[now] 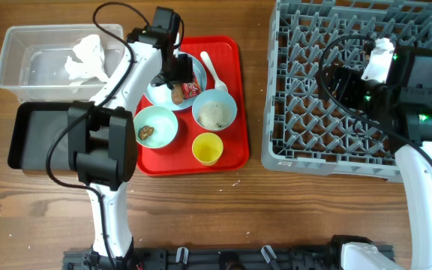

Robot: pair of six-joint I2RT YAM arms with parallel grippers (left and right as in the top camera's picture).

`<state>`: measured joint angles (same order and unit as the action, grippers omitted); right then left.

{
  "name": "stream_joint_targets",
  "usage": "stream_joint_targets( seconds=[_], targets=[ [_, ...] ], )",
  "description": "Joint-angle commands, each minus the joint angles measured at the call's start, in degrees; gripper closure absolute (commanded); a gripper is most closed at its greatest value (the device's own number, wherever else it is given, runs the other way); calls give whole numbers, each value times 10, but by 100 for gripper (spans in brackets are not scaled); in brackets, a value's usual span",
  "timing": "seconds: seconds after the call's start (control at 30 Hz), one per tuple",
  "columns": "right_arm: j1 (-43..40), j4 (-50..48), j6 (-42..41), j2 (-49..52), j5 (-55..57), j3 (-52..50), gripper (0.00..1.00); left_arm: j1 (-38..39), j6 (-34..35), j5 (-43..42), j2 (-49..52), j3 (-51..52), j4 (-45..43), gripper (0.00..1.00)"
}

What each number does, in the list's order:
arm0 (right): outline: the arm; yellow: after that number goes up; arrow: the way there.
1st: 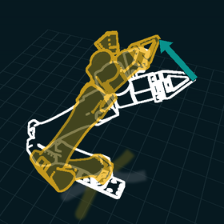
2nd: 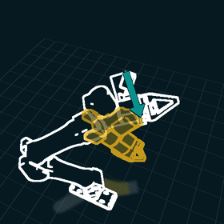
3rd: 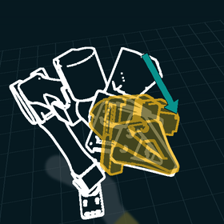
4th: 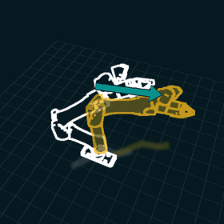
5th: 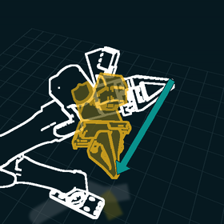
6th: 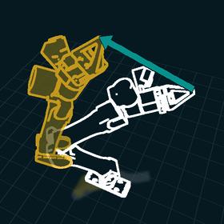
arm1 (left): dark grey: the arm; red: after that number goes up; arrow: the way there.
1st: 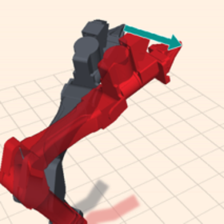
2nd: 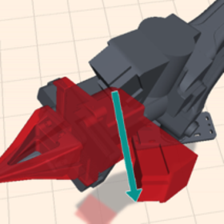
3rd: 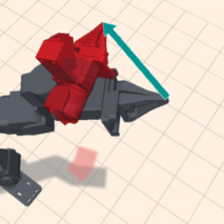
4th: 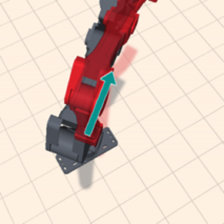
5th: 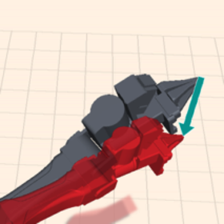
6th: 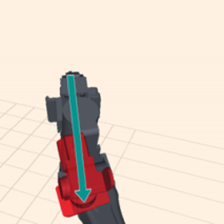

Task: Sort waste into correct bins and load items into the dishwasher rack
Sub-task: 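Return the left gripper to the plate and grasp the sausage, then carry the sausage left and release it onto the black tray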

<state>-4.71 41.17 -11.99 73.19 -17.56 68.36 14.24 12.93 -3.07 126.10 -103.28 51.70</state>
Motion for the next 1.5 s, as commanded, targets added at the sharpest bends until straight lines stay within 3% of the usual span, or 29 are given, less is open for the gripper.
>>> stream_joint_targets(
  seconds=[0.0,0.2,0.3,0.4,0.57,0.77,0.9,1.0,1.17,1.23,1.37,1.47],
  targets=[
    [0,1,-5,5,-1,5,0,-3,-5,21,38,2,-8,39],
    [0,1,-4,5,-1,5,0,-3,12,32,53,2,-13,63],
    [0,1,-4,5,-1,5,0,-3,36,47,53,2,-12,81],
    [0,1,-4,5,-1,5,0,-5,43,51,52,1,-12,82],
    [0,1,-4,5,-1,5,0,-8,43,51,12,-41,27,96],
    [0,1,-4,5,-1,5,0,-26,55,63,-110,-69,82,96],
    [0,1,-4,5,-1,5,0,-100,235,236,-156,-69,209,96],
    [0,0,-4,5,-1,5,0,-169,328,246,-155,-62,257,96],
    [0,0,-6,5,-1,5,0,-257,589,235,-155,42,262,96],
    [0,0,-6,5,-1,5,0,-269,640,235,-155,118,214,94],
    [0,0,-7,5,-1,5,0,-269,643,228,-155,249,68,91],
    [0,1,-7,5,-1,5,0,-269,643,222,-155,286,21,87]
  ],
)
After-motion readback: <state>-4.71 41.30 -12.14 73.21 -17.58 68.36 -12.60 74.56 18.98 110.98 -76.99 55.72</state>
